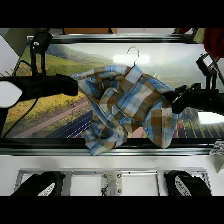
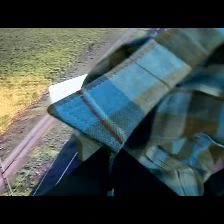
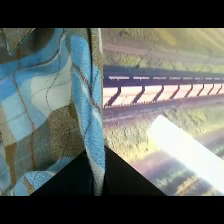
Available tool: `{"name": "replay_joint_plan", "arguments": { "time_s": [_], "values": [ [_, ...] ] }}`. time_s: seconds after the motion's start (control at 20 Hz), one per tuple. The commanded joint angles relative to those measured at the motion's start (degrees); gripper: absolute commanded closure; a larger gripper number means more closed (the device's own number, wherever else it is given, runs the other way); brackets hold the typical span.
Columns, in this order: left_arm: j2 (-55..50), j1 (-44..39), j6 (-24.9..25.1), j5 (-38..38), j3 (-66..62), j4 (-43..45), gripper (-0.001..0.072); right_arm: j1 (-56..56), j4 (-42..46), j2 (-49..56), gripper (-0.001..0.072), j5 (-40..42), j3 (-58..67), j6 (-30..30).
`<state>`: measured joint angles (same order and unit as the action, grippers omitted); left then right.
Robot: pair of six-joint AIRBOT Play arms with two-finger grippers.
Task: Fold the clothes and pants, and hang the long-sleeved shirts on hangers.
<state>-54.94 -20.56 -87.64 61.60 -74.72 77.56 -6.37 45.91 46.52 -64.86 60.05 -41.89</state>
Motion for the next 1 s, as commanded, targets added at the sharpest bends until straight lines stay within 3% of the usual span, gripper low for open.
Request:
{"name": "replay_joint_plan", "arguments": {
  "time_s": [0.0, 0.15, 0.3, 0.35, 0.4, 0.45, 0.6, 0.85, 0.9, 0.95],
  "values": [
    [7.39, -6.97, -2.21, -1.22, 4.74, -0.50, 0.0695, 0.04, -13.03, 0.04, 0.0698, 5.05, 0.09, 2.29],
    [11.82, -11.41, -2.82, -8.46, 11.26, -0.59, 0.0694, 0.04, -21.31, -0.04, 0.0698, 6.43, 0.13, 5.70],
    [12.31, -13.62, -2.82, -15.30, 13.55, -0.52, 0.0693, 0.00, -22.18, -0.02, 0.0699, 7.56, 0.96, 6.36],
    [11.39, -13.33, -2.82, -15.28, 12.66, -0.50, 0.0618, 0.00, -22.16, -0.04, 0.0699, 8.35, 1.81, 6.36],
    [10.08, -12.52, -2.84, -15.10, 11.17, -0.57, 0.0315, -0.11, -22.16, -0.04, 0.0698, 9.07, 2.80, 6.34],
    [8.83, -11.45, -2.84, -15.08, 9.27, -0.55, 0.0150, -0.24, -22.12, -0.02, 0.0699, 9.81, 4.04, 6.32],
    [5.66, -6.88, -2.82, -14.93, 2.91, -0.59, 0.0154, -2.60, -19.12, -0.02, 0.0699, 12.90, 7.96, 1.16],
    [0.50, -1.84, -2.84, -8.55, -5.27, -1.05, 0.0157, -11.32, 0.20, -0.02, 0.0699, 14.12, 14.93, -13.31],
    [-0.39, -1.86, -2.82, -7.89, -5.70, -1.07, 0.0277, -13.73, 3.54, -0.02, 0.0698, 14.64, 15.96, -16.48],
    [-1.22, -2.03, -2.80, -7.17, -5.88, -1.07, 0.0602, -15.91, 6.58, -0.04, 0.0699, 15.61, 16.74, -19.19]
  ]
}}
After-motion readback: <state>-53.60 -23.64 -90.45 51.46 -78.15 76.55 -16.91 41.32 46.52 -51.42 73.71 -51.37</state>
